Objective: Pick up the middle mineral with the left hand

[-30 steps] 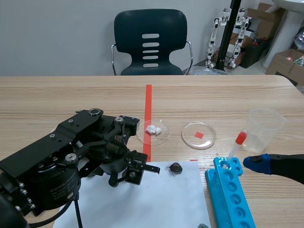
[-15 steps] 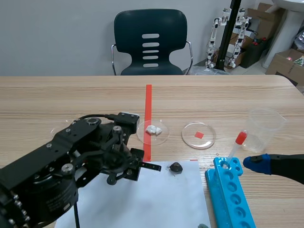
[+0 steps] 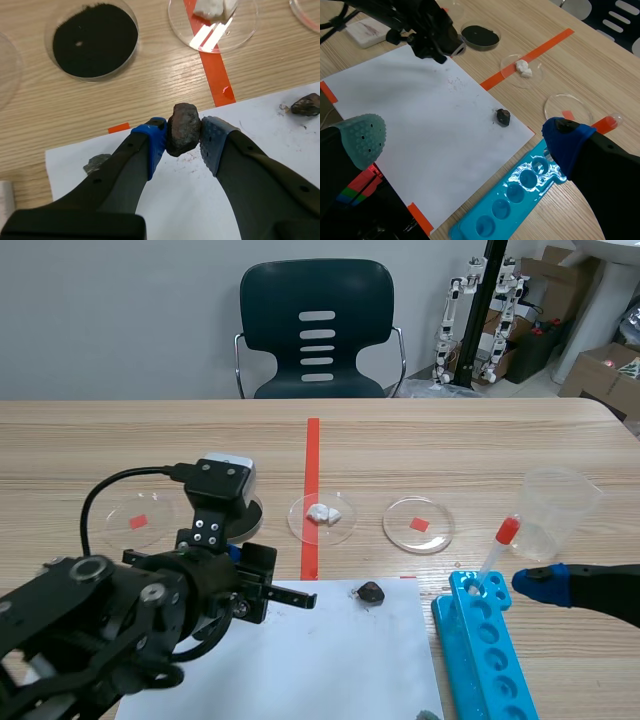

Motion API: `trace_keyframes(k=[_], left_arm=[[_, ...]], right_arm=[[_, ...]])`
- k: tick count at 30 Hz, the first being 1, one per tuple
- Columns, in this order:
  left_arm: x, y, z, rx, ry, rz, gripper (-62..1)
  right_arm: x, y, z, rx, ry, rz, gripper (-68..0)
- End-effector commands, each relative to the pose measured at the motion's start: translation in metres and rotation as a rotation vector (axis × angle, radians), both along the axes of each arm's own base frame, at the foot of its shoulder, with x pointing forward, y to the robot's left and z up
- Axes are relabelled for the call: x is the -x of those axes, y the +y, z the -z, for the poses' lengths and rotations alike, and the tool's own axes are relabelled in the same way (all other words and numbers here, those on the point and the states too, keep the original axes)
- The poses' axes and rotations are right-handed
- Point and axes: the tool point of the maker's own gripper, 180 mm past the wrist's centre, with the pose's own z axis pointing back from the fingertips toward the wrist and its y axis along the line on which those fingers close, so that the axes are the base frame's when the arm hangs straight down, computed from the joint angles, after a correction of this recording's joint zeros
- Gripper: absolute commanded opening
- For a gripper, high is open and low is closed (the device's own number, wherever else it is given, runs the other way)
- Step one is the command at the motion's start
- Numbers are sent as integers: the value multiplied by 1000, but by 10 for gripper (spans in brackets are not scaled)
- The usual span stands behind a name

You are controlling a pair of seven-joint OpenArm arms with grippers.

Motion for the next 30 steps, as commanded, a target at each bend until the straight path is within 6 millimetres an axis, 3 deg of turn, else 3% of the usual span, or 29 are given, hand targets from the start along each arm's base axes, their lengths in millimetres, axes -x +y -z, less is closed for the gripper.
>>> trace_keyframes(k=[1,12,19,23,30], left_arm=[[2,7,-12,15,-64,-10,-479],[31,57,-82,-14,-381,-24,-479],[60,56,-121,-58,-539,85,-479],[78,48,-124,-88,-552,175,-479],[99,37,-110,-77,-487,283,-479]], right_arm=[[-3,0,-7,-18,-24,-1,4],[-3,0,-7,-18,-24,-1,4],[-3,0,-7,-18,-24,-1,4],[-3,0,-7,-18,-24,-1,4],[-3,0,-7,-18,-24,-1,4]])
